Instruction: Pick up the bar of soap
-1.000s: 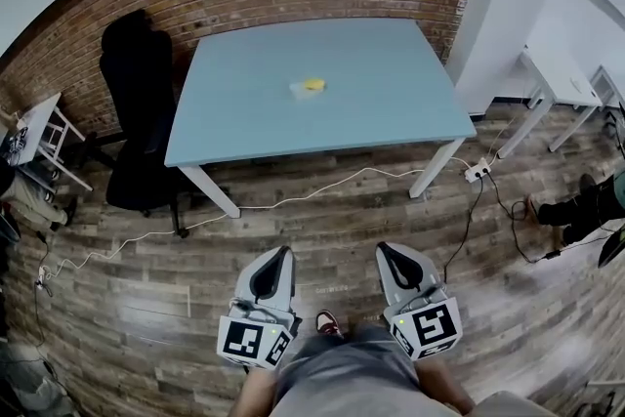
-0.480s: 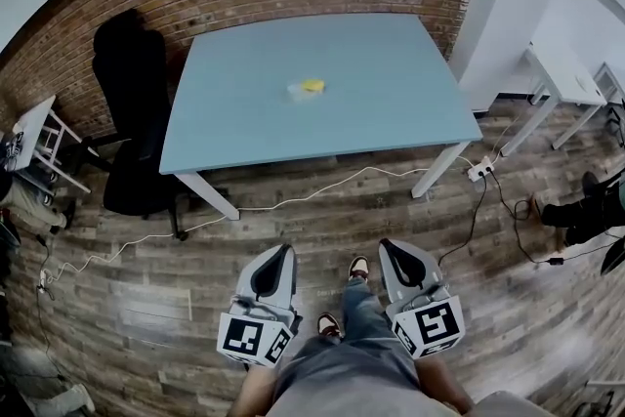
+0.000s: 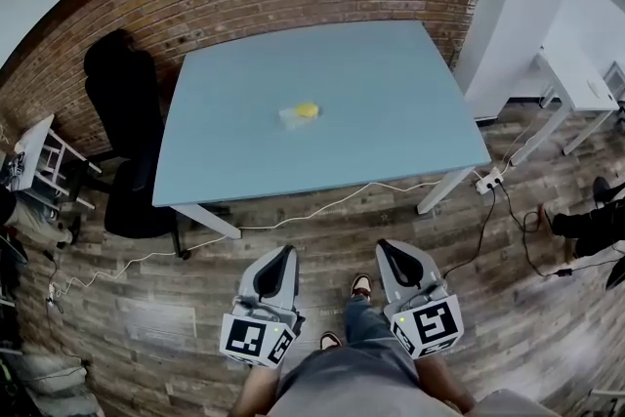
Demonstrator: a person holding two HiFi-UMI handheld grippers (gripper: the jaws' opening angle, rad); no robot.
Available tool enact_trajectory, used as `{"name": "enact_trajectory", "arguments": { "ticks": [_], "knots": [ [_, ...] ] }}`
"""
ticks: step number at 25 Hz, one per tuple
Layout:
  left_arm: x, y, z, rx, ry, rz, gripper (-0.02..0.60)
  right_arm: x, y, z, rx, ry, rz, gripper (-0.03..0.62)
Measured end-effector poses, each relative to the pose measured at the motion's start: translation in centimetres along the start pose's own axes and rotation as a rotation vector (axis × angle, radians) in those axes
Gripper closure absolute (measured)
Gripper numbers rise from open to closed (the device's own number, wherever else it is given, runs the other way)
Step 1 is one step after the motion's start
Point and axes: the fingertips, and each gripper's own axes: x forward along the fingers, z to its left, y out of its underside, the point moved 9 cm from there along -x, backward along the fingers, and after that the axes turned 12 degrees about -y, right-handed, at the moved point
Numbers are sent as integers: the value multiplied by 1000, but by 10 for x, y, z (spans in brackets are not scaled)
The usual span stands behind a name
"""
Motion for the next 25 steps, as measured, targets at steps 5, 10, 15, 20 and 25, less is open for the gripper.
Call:
{"name": "enact_trajectory", "arguments": {
  "ticks": [5,10,15,20,25],
  "knots": [
    [53,-4,-8,11,-15,26,578,24,-3,-47,26,-34,5,592],
    [88,-6,-11,21,-47,38,578,44,4,-74,58,-89,18,592],
    [108,-8,-16,25,-71,41,578,55,0,-96,48,-122,5,592],
    [121,-8,-19,18,-76,47,578,62,-6,-114,32,-124,1,592],
    [135,-5,-18,9,-78,51,578,72,-6,-129,31,-126,7,592]
  ]
}}
